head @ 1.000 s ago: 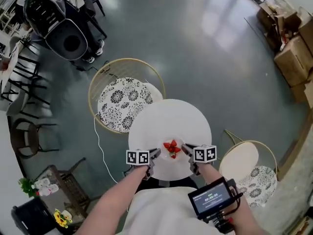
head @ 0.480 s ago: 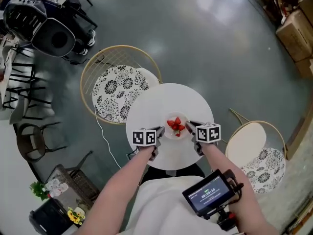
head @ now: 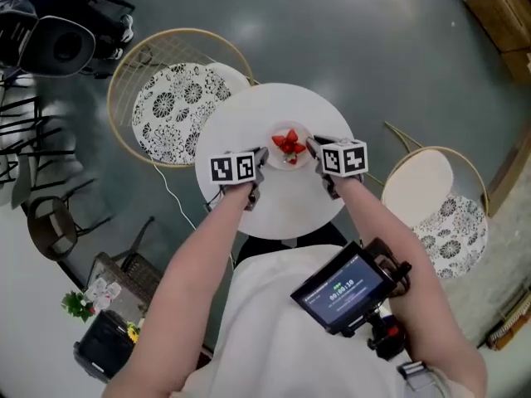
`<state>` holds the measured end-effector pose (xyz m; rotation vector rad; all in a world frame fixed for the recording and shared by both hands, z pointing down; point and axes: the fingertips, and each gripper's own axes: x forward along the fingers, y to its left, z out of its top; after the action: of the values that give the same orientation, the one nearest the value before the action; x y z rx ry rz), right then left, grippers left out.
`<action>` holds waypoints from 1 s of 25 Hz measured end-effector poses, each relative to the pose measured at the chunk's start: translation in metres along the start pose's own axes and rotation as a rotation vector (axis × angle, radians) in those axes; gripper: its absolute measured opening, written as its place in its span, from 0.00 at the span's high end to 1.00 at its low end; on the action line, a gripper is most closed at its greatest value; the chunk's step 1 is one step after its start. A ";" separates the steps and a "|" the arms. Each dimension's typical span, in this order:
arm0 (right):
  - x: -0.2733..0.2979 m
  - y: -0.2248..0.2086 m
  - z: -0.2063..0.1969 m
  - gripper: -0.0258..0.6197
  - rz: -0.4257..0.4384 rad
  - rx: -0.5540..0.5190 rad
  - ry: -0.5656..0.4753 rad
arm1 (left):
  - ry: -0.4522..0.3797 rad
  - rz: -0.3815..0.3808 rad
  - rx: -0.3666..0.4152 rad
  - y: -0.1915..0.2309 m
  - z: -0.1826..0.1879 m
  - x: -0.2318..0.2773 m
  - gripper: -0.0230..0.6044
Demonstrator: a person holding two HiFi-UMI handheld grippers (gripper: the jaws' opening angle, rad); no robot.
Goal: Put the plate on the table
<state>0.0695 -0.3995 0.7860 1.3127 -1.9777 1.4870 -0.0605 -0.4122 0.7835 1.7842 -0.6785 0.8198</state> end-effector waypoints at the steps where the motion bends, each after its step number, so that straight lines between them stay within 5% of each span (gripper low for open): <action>1: 0.003 0.000 0.001 0.91 -0.001 -0.007 0.005 | 0.003 0.007 -0.001 0.002 0.002 0.001 0.92; 11: 0.018 -0.001 -0.008 0.89 -0.036 -0.071 0.033 | 0.019 0.032 0.018 0.011 -0.002 0.012 0.91; 17: 0.019 -0.006 -0.008 0.87 -0.175 -0.221 0.053 | 0.049 0.104 0.068 0.016 -0.002 0.016 0.89; 25: 0.010 -0.017 -0.012 0.82 -0.168 -0.106 -0.007 | -0.024 0.085 -0.094 0.024 -0.007 0.007 0.88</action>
<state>0.0754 -0.3943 0.8073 1.4018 -1.8723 1.2847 -0.0761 -0.4140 0.8037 1.6926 -0.7999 0.8115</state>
